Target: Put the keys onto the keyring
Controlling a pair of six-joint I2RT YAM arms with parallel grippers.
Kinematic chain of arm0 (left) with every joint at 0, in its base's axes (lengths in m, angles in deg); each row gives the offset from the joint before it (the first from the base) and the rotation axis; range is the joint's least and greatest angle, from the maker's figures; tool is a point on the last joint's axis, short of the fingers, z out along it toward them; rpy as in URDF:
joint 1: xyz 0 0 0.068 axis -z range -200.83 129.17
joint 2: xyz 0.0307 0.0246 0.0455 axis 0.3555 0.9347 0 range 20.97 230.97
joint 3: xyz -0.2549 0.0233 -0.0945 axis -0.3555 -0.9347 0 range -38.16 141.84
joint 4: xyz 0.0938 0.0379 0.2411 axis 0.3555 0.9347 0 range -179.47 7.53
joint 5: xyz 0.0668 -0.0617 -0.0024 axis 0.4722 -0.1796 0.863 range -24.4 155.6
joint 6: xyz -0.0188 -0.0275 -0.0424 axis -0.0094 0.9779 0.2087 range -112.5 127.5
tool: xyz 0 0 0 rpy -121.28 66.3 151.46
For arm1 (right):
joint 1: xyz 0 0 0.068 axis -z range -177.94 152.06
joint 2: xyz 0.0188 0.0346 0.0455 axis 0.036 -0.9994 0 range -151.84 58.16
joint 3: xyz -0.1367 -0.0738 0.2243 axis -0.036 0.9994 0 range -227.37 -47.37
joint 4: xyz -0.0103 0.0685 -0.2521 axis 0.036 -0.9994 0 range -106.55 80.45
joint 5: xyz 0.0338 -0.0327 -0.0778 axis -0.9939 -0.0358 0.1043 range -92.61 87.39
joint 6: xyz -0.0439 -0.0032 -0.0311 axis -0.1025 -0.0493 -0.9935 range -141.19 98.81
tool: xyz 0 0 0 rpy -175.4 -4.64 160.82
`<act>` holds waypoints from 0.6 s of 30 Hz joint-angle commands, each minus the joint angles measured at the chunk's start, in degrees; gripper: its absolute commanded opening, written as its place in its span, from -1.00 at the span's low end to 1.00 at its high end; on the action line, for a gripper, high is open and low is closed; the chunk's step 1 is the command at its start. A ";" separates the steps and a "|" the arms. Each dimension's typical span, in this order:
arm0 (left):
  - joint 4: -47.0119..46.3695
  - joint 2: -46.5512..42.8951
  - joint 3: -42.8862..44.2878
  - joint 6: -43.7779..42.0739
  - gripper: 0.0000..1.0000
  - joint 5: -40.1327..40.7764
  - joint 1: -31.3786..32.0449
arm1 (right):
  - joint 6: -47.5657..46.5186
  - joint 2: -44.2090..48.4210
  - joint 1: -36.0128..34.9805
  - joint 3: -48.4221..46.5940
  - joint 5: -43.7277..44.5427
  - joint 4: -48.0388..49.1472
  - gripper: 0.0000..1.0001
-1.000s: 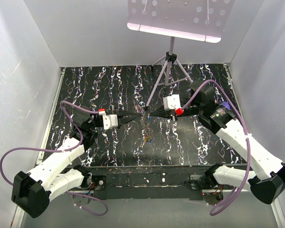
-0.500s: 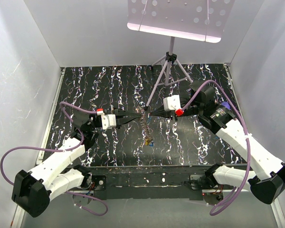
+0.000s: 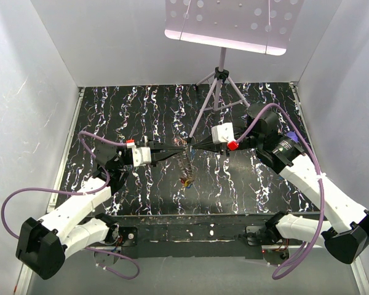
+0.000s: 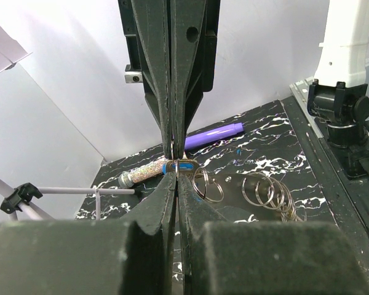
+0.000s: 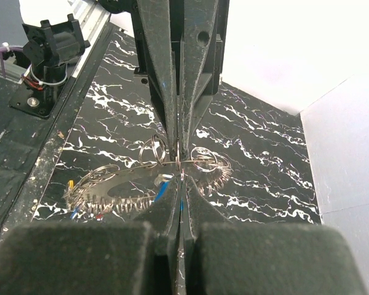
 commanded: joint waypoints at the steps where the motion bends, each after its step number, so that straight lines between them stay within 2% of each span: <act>1: -2.65 -0.46 0.34 0.44 -1.00 0.48 0.20 | 1.10 0.33 -0.39 -0.63 -1.18 2.80 -0.97; 18: -2.74 -0.37 0.42 0.62 -1.00 0.48 0.20 | 0.84 0.25 -0.40 -0.54 -2.59 1.92 -0.97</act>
